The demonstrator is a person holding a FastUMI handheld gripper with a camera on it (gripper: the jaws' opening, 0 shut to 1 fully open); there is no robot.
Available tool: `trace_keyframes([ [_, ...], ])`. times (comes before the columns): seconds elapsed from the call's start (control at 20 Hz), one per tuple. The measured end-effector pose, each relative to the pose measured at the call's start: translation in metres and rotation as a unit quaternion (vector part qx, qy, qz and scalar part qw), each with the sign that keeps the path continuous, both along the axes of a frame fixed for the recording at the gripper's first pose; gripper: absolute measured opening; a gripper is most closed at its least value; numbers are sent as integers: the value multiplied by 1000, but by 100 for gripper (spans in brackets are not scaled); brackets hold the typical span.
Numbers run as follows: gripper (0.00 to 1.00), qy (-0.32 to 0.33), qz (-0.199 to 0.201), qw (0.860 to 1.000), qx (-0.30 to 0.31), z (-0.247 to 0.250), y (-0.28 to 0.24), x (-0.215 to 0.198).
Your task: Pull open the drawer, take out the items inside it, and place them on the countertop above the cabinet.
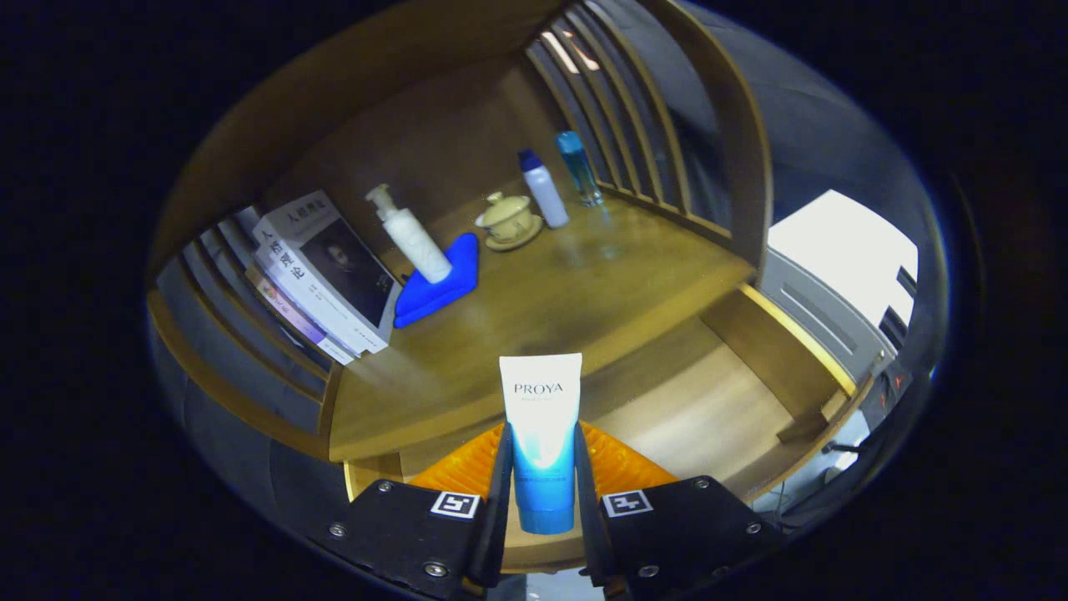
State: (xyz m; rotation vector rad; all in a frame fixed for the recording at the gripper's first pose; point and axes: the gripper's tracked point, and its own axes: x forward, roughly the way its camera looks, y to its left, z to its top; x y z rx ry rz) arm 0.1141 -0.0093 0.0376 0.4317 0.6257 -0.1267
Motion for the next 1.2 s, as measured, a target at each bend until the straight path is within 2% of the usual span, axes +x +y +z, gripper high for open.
trace_keyframes([
  [0.15, 39, -35, 34, 998, -37, 19, 9, 27],
  [0.6, 41, -59, 104, 985, -122, 21, 12, 101],
  [0.85, 42, -44, 110, 984, -132, -3, 6, 116],
  [1.2, 51, -51, 127, 979, -149, -16, -4, 123],
])
